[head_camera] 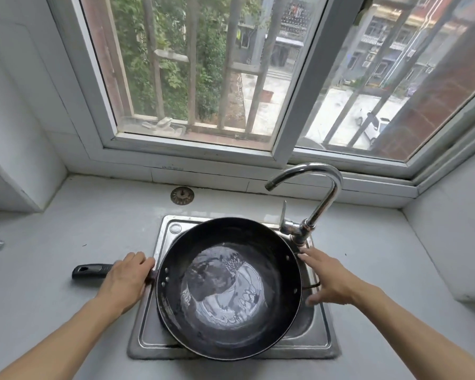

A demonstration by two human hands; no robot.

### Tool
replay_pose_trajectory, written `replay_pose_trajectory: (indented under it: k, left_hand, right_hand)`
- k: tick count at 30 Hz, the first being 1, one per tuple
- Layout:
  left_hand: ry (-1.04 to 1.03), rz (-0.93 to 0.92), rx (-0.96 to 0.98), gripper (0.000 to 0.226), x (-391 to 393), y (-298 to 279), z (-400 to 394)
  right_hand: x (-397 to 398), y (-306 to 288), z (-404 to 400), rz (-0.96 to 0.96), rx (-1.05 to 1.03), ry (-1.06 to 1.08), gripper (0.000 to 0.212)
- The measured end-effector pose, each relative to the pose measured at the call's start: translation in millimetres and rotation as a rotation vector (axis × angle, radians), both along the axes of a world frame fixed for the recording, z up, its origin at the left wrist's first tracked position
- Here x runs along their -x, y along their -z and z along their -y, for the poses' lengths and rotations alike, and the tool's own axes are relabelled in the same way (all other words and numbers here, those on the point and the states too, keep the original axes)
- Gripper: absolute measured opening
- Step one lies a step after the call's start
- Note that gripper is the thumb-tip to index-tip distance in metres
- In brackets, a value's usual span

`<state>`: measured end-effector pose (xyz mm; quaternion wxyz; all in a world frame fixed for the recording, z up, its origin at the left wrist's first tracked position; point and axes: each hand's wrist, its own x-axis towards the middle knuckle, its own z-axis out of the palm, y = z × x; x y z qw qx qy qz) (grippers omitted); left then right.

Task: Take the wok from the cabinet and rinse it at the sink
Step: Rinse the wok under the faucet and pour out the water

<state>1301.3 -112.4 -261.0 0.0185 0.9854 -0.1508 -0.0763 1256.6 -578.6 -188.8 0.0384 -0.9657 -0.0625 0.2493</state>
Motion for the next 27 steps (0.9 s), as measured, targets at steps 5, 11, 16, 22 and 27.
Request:
replay_pose_trajectory:
  k: [5,11,16,22,27]
  left_hand:
    - [0.061,0.026,0.09,0.024,0,0,-9]
    - [0.172,0.096,0.112,0.033,-4,4,-12]
    - [0.247,0.171,0.059,0.033,-2,9,-17]
    - [0.282,0.254,0.034,0.038,-7,6,-13]
    - [0.337,0.272,0.035,0.046,-3,0,-19]
  right_hand:
    - [12,15,-4,0.224,0.192,-0.123,0.099]
    - [22,32,-23,0.567,0.08,-0.163,0.069]
    - [25,31,-22,0.58,0.066,-0.126,0.066]
    - [25,18,-28,0.55,0.107,-0.148,0.052]
    - [29,9,-30,0.508,0.086,-0.194,0.048]
